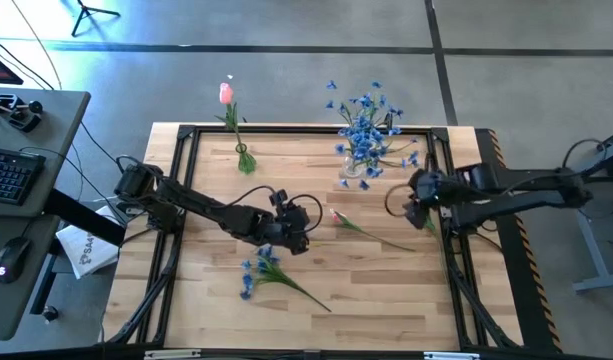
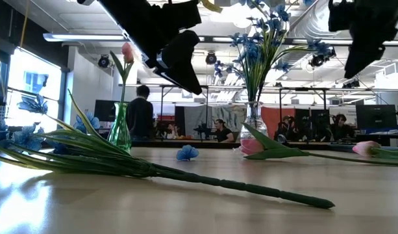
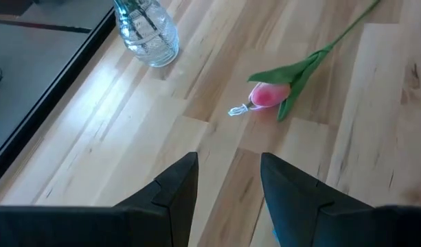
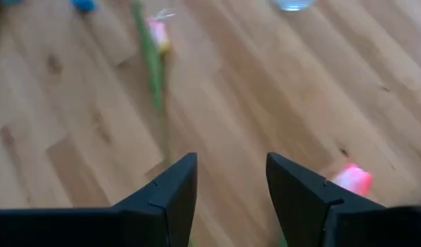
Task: Sort flowers into vase by color
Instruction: Put the right blue flowers into the transparent vase
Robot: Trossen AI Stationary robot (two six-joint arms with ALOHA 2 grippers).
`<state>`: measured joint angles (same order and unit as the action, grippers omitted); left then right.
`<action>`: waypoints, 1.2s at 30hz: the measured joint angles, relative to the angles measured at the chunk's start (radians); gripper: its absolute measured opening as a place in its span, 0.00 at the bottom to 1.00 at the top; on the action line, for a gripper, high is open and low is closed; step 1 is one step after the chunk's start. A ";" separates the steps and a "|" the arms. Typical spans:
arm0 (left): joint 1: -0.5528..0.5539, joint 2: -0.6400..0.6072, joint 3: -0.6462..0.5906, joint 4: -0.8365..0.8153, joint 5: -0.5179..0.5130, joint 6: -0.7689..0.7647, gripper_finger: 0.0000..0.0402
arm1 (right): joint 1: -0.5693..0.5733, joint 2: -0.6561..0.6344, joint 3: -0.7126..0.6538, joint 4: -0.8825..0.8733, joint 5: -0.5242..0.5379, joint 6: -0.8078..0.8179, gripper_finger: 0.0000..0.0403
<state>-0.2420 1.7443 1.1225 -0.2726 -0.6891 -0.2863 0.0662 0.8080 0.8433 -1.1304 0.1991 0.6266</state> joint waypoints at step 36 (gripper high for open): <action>0.597 0.331 -0.060 1.130 0.785 0.437 0.57 | -0.134 0.127 -0.614 1.666 0.201 -0.650 0.59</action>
<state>0.3550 2.0755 1.0629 0.8573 0.0957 0.1509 -0.0676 0.9348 0.2291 0.5352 0.3999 -0.0229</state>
